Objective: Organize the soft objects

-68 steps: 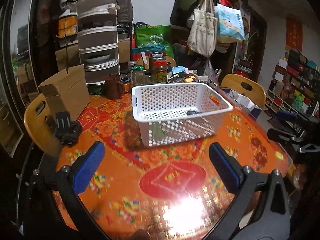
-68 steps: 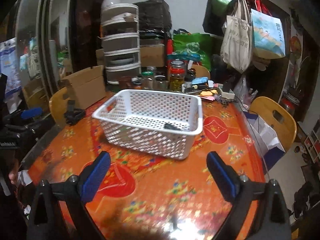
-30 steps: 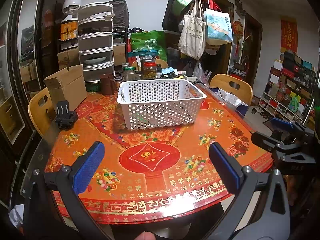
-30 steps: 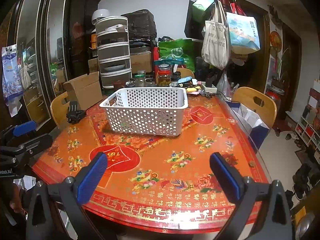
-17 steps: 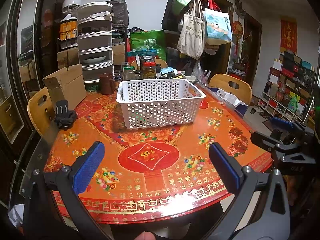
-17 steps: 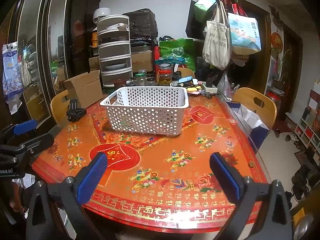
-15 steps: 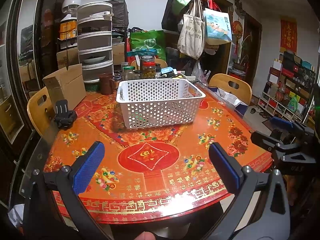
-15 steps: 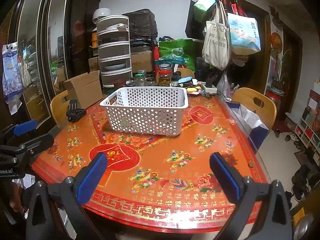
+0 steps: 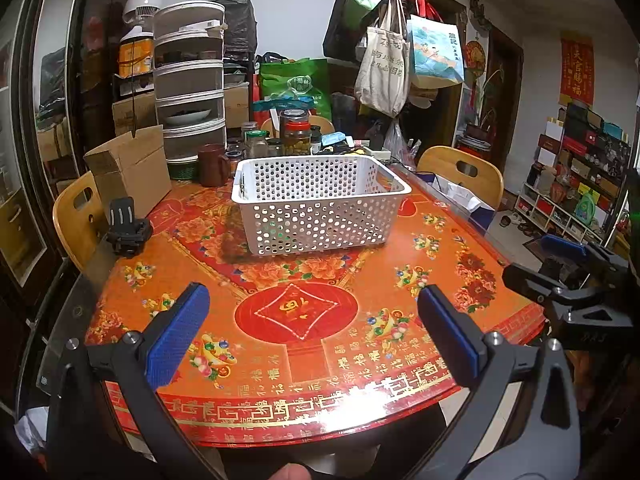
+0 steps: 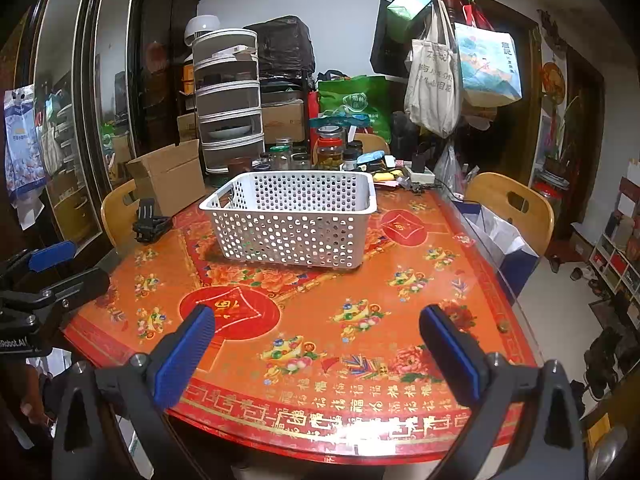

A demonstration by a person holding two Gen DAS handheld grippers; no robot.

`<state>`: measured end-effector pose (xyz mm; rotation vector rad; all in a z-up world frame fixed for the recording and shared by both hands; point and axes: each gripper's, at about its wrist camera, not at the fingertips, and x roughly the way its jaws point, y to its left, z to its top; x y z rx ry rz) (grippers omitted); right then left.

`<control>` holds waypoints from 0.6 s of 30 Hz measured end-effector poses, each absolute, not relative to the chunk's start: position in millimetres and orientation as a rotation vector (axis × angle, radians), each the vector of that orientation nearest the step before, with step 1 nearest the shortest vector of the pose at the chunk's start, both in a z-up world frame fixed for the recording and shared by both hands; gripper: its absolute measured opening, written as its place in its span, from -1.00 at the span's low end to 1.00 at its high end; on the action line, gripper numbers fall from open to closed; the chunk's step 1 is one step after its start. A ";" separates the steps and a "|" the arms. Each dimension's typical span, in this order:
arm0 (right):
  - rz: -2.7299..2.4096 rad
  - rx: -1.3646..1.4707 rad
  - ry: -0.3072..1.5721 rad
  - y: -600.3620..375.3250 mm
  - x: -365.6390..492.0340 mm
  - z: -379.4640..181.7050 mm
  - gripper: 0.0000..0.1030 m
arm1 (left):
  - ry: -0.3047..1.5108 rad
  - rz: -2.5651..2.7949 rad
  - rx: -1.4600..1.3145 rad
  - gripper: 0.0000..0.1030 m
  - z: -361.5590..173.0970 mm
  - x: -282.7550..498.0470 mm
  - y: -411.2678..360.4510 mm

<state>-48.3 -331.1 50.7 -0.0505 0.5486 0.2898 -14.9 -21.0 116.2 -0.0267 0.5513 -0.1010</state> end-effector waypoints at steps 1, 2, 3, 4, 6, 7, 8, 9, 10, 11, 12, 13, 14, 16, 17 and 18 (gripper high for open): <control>0.288 -0.050 0.548 -330.6 -48.5 50.8 0.98 | 0.551 -0.102 -0.027 1.00 116.7 -15.0 -20.4; 0.289 -0.050 0.549 -330.7 -48.4 50.8 0.98 | 0.551 -0.103 -0.027 1.00 116.8 -15.0 -20.3; 0.290 -0.050 0.549 -330.7 -48.4 50.8 0.98 | 0.551 -0.103 -0.026 1.00 116.6 -14.9 -20.4; 0.290 -0.049 0.550 -330.8 -48.2 50.4 0.98 | 0.552 -0.102 -0.026 1.00 115.9 -14.5 -20.6; 0.290 -0.050 0.551 -330.4 -48.5 50.1 0.98 | 0.553 -0.102 -0.028 1.00 116.1 -14.6 -20.2; 0.291 -0.050 0.550 -330.5 -48.4 50.1 0.98 | 0.554 -0.103 -0.029 1.00 115.3 -14.5 -20.4; 0.291 -0.050 0.551 -330.4 -48.4 50.1 0.98 | 0.555 -0.103 -0.029 1.00 113.8 -14.2 -20.6; 0.290 -0.050 0.551 -330.5 -48.4 50.0 0.98 | 0.555 -0.102 -0.029 1.00 113.9 -14.2 -20.5; 0.290 -0.049 0.551 -330.3 -48.5 50.1 0.98 | 0.556 -0.102 -0.030 1.00 112.8 -14.1 -20.7; 0.290 -0.049 0.551 -330.4 -48.5 50.1 0.98 | 0.557 -0.103 -0.031 1.00 111.8 -13.9 -20.8; 0.290 -0.048 0.551 -330.6 -48.5 50.1 0.98 | 0.558 -0.103 -0.032 1.00 110.3 -13.5 -21.7; 0.291 -0.049 0.550 -330.4 -48.4 50.2 0.98 | 0.558 -0.102 -0.033 1.00 110.0 -13.9 -21.2; 0.291 -0.049 0.550 -330.4 -48.5 50.2 0.98 | 0.558 -0.102 -0.032 1.00 110.1 -13.9 -21.1; 0.290 -0.050 0.550 -330.4 -48.4 50.2 0.98 | 0.558 -0.104 -0.031 1.00 108.9 -13.8 -22.1; 0.290 -0.050 0.551 -330.4 -48.4 50.1 0.98 | 0.558 -0.104 -0.032 1.00 109.5 -13.6 -21.2; 0.291 -0.050 0.551 -330.4 -48.3 50.1 0.98 | 0.557 -0.105 -0.031 1.00 108.1 -13.5 -22.2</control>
